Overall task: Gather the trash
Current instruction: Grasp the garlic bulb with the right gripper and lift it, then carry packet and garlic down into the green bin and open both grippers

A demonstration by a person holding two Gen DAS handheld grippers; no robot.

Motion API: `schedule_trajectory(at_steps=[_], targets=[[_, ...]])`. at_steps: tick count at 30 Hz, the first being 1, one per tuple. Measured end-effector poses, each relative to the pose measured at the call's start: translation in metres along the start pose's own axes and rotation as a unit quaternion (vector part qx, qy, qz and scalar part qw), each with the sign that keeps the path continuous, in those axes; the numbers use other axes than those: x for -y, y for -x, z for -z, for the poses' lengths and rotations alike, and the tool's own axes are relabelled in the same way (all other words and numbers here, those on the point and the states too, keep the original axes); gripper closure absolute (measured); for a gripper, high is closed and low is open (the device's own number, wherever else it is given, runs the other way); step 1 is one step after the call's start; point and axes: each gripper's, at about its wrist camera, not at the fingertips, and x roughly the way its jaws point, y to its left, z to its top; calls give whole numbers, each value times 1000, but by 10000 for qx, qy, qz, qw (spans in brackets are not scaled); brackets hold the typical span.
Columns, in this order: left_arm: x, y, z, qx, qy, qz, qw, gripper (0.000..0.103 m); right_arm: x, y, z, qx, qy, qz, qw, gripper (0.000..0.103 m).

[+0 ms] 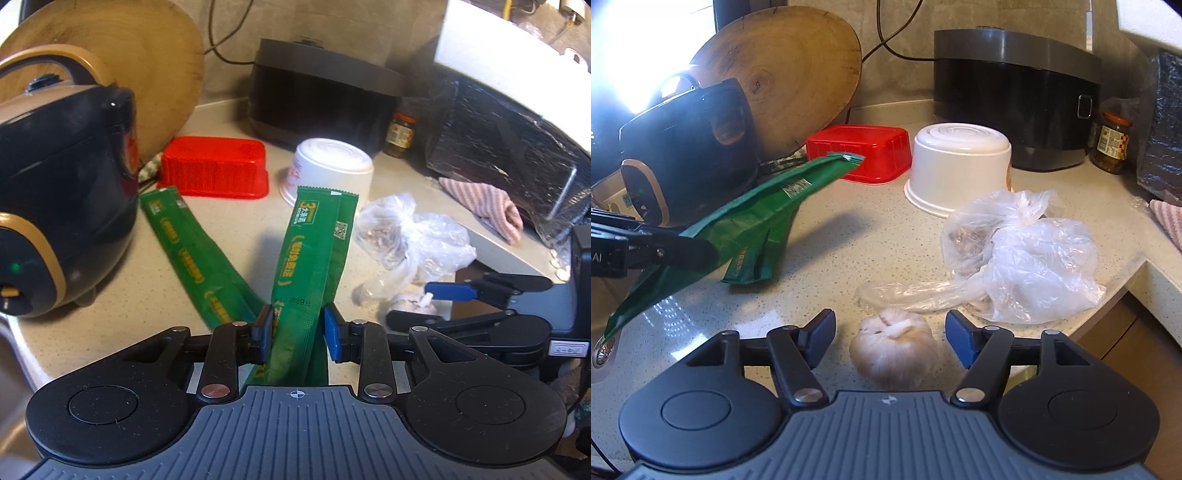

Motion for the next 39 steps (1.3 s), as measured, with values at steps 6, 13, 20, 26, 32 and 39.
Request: schedule_trajectory(at_steps=[6, 13, 20, 26, 32, 39], targets=[[-3, -4, 2, -52, 76, 113, 9999, 70, -3, -13, 3, -215, -223, 91, 9995, 37], [1, -13, -5, -81, 134, 326, 9993, 70, 6, 20, 2, -135, -624, -86, 9979, 49], [62, -27, -38, 103, -407, 1112, 9929, 70, 49, 83, 13, 476, -1229, 716, 9887, 49], [152, -72, -49, -383, -953, 2217, 9697, 70, 124, 113, 66, 247, -2295, 2128, 9494, 49], [249, -164, -12, -2034, -1399, 2819, 9271, 70, 181, 130, 154, -216, -3691, 2807, 8857, 49], [310, -293, 73, -3694, -1787, 1915, 8916, 70, 201, 109, 251, -753, -4772, 2743, 8315, 49]])
